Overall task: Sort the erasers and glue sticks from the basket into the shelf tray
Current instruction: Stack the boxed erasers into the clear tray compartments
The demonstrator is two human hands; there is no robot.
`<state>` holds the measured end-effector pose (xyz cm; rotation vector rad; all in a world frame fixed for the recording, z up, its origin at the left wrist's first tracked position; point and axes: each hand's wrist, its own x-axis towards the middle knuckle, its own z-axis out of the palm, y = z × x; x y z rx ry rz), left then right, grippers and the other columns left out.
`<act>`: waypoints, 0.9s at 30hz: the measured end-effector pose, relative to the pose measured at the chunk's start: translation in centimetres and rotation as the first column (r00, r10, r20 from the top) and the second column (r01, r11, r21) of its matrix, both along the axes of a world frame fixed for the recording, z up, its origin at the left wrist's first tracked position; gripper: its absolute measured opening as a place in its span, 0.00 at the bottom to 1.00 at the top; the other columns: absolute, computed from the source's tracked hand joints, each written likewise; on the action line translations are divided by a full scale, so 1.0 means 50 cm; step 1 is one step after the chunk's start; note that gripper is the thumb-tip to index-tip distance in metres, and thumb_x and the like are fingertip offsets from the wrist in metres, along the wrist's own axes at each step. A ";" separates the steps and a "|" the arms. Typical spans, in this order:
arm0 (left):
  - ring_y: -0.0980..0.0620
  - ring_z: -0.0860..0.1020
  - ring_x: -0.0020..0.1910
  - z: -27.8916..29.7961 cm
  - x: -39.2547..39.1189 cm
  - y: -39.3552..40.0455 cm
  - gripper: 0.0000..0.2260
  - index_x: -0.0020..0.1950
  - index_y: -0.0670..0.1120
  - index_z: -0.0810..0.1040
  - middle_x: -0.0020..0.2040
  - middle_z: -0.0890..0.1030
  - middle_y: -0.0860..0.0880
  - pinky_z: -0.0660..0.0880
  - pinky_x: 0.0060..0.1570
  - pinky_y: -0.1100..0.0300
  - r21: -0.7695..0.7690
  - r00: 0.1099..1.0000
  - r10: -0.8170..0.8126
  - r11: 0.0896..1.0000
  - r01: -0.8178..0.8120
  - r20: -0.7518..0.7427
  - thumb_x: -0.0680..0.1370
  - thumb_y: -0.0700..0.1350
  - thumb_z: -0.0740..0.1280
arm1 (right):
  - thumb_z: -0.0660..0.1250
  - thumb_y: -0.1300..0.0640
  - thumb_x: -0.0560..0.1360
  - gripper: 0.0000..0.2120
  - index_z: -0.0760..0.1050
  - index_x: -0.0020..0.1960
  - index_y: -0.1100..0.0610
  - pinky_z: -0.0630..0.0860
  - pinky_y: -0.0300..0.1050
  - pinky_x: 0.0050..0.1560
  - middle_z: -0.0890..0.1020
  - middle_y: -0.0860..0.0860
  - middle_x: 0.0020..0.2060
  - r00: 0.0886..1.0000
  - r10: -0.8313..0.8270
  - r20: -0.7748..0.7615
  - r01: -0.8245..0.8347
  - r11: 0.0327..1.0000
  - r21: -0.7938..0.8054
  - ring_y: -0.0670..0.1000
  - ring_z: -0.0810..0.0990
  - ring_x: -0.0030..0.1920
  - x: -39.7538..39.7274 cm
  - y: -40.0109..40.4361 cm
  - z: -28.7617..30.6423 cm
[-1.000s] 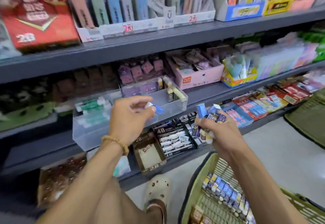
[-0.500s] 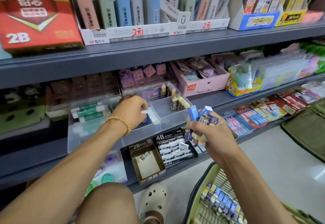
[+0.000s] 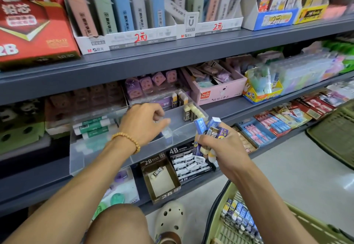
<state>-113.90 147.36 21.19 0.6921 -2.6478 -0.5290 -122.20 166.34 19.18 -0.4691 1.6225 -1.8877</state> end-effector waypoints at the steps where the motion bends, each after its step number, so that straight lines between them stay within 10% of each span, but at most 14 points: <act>1: 0.56 0.80 0.37 0.013 -0.004 0.023 0.07 0.40 0.52 0.80 0.37 0.81 0.58 0.75 0.39 0.64 0.179 0.995 -0.036 0.983 0.052 -0.088 0.73 0.53 0.73 | 0.67 0.75 0.73 0.09 0.74 0.44 0.63 0.66 0.36 0.21 0.74 0.55 0.24 1.000 -0.001 -0.013 0.001 1.000 -0.001 0.48 0.71 0.19 0.001 -0.004 0.003; 4: 0.53 0.82 0.32 0.040 -0.023 0.079 0.05 0.40 0.48 0.82 0.33 0.82 0.54 0.73 0.29 0.66 0.593 0.970 -0.123 0.773 0.227 -0.211 0.72 0.48 0.75 | 0.67 0.76 0.71 0.09 0.75 0.47 0.66 0.68 0.37 0.22 0.75 0.58 0.26 0.999 0.006 -0.051 -0.007 1.000 -0.011 0.49 0.72 0.21 0.006 -0.015 0.012; 14: 0.50 0.83 0.30 0.061 -0.026 0.058 0.02 0.44 0.39 0.81 0.35 0.84 0.44 0.78 0.30 0.67 0.854 0.931 0.085 0.434 0.287 -0.356 0.74 0.35 0.72 | 0.66 0.79 0.70 0.14 0.74 0.46 0.61 0.68 0.37 0.24 0.76 0.57 0.27 0.997 -0.034 -0.070 0.030 0.998 -0.046 0.51 0.73 0.22 0.009 -0.034 0.029; 27: 0.56 0.78 0.35 -0.012 0.017 -0.064 0.09 0.38 0.52 0.79 0.36 0.80 0.55 0.76 0.41 0.63 0.272 0.993 -0.088 0.960 0.064 0.074 0.69 0.40 0.76 | 0.65 0.78 0.72 0.15 0.74 0.48 0.60 0.70 0.42 0.28 0.75 0.54 0.28 0.996 -0.016 0.086 0.022 0.997 -0.070 0.50 0.74 0.25 0.017 -0.039 0.007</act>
